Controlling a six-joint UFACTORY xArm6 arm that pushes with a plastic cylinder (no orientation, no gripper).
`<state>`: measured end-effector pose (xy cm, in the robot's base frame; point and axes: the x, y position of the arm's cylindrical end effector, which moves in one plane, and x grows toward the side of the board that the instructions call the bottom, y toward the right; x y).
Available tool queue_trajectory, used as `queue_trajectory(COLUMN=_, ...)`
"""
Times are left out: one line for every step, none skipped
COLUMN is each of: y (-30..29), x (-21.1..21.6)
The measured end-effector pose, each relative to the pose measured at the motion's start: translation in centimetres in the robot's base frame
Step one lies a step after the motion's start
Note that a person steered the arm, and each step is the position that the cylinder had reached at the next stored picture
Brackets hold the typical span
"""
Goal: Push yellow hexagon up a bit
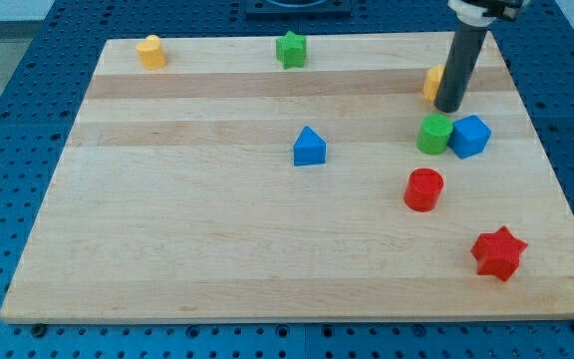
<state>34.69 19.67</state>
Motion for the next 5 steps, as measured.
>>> queue_trajectory(y=0.1, x=-1.1)
queue_trajectory(y=0.1, x=-2.8)
queue_trajectory(y=0.1, x=-5.0)
queue_trajectory(y=0.1, x=-6.0)
queue_trajectory(y=0.1, x=-6.0)
